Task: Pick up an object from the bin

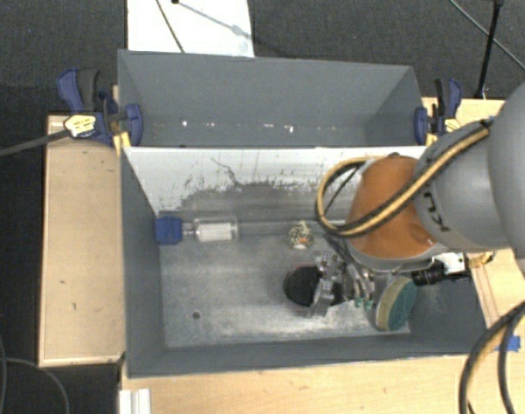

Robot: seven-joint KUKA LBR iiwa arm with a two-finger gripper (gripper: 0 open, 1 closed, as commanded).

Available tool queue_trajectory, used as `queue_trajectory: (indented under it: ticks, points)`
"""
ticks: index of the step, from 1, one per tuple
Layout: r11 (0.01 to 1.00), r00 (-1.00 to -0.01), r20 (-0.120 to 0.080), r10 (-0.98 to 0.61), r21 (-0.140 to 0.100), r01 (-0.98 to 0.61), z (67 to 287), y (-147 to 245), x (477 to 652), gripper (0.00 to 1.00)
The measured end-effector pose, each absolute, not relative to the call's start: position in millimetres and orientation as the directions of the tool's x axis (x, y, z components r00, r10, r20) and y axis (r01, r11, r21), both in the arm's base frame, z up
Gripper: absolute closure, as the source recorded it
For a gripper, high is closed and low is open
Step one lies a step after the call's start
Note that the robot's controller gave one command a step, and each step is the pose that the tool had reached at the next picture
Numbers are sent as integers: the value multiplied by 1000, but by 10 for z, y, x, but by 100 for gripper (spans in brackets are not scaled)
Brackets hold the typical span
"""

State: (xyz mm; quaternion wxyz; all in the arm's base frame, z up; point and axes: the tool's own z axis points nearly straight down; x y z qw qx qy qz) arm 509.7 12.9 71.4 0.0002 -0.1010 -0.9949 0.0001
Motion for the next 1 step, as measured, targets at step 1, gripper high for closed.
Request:
queue_trajectory:
  ticks: [1]
  points:
    - [973, -973, -11, 230, 3, 230, 2245, 175, 5523, 100]
